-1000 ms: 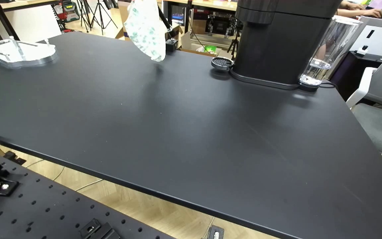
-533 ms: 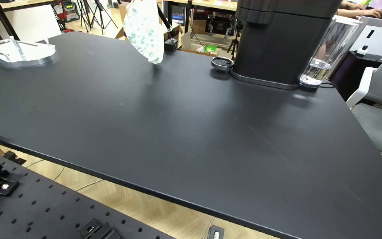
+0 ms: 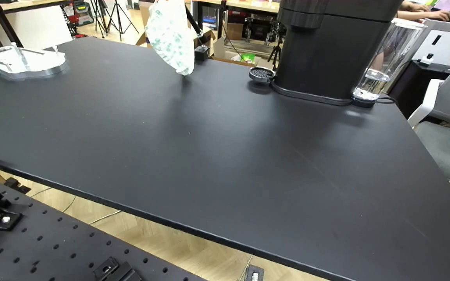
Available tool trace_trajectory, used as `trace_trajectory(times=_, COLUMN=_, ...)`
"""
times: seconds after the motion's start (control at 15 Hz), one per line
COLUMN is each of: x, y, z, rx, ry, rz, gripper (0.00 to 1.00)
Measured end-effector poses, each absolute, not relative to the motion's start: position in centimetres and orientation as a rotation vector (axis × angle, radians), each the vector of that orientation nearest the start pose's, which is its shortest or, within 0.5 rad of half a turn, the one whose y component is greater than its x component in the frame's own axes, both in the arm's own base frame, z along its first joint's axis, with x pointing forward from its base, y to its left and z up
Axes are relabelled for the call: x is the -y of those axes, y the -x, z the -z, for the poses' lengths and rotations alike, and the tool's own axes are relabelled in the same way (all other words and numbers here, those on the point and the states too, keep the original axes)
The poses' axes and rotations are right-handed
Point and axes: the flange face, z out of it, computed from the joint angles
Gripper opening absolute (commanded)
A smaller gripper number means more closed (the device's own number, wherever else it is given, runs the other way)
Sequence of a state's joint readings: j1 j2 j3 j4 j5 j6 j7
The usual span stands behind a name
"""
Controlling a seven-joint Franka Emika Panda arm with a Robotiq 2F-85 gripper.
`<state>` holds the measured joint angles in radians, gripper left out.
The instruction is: Hang the white cloth on the black stand
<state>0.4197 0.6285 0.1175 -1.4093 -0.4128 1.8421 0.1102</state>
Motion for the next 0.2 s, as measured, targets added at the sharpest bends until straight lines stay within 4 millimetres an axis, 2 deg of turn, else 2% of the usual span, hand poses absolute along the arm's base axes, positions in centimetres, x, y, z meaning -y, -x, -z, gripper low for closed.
trace_trajectory(times=0.2, x=-31.77, y=-62.53, z=-32.58, rx=0.976, ry=3.358, rz=-0.142, gripper=1.0)
